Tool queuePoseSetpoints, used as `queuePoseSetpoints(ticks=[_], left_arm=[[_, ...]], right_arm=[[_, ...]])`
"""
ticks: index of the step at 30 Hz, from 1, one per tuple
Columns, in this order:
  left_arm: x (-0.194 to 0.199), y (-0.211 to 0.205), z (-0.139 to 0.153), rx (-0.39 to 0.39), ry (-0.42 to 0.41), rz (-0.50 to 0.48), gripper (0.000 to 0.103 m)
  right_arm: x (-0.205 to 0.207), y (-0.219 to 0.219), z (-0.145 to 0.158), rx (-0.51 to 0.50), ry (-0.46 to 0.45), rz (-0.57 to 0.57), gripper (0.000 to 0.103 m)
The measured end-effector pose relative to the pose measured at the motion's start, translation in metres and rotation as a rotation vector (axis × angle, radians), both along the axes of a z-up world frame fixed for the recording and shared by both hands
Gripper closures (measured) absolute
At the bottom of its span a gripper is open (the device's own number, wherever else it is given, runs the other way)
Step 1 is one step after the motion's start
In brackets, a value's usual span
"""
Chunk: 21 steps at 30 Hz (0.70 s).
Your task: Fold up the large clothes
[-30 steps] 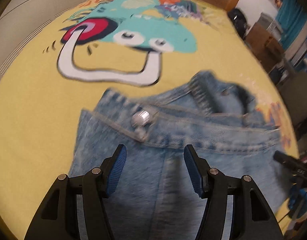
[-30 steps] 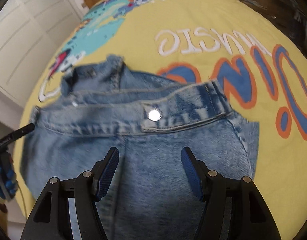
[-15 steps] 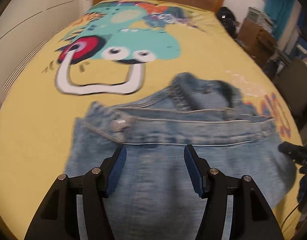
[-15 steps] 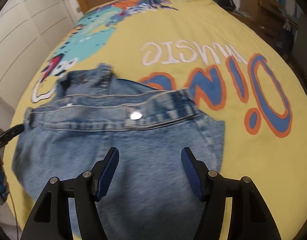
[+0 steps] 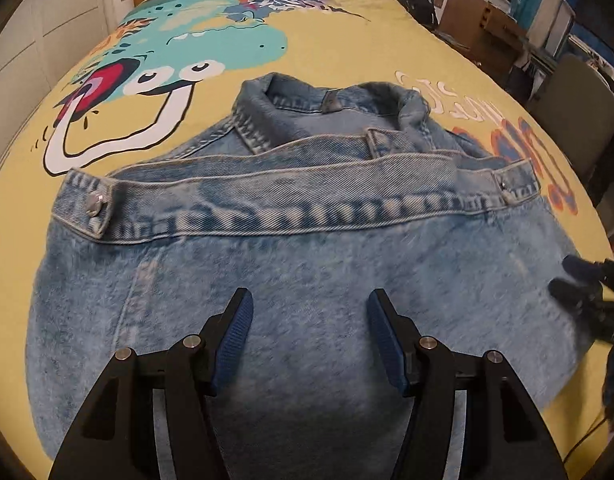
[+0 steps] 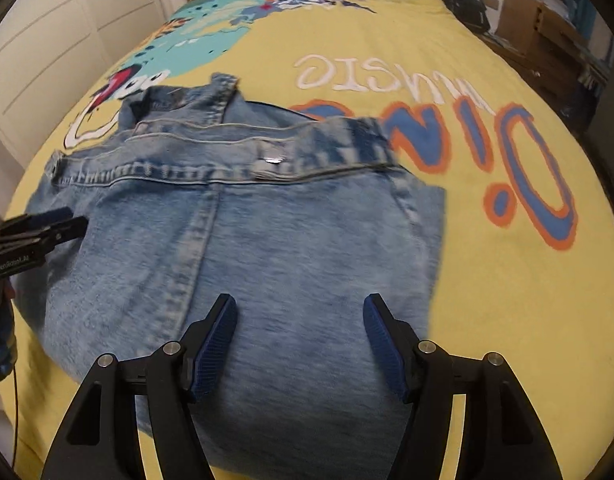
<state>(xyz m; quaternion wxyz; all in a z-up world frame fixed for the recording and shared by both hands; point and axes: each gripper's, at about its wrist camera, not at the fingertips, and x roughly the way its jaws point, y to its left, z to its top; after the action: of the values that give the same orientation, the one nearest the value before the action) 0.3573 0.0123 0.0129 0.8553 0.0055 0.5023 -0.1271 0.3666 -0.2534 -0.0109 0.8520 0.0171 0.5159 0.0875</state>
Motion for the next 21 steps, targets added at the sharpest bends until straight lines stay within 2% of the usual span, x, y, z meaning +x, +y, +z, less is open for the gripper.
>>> queuePoseSetpoints(ticks=[6, 12, 16, 21], left_arm=[[-0.013, 0.041, 0.025, 0.007, -0.030, 0.048, 0.049], [-0.034, 0.074, 0.048, 0.004, -0.064, 0.115, 0.049], [-0.050, 0.087, 0.043, -0.018, -0.046, 0.158, 0.048], [-0.067, 0.093, 0.017, -0.011, 0.010, 0.180, 0.048]], right_arm=[[-0.006, -0.015, 0.011, -0.038, -0.003, -0.045, 0.035], [-0.016, 0.007, 0.039, 0.019, -0.058, -0.022, 0.035], [-0.026, 0.041, 0.044, 0.034, -0.074, 0.025, 0.035], [-0.037, 0.065, 0.023, -0.006, -0.046, 0.057, 0.035]])
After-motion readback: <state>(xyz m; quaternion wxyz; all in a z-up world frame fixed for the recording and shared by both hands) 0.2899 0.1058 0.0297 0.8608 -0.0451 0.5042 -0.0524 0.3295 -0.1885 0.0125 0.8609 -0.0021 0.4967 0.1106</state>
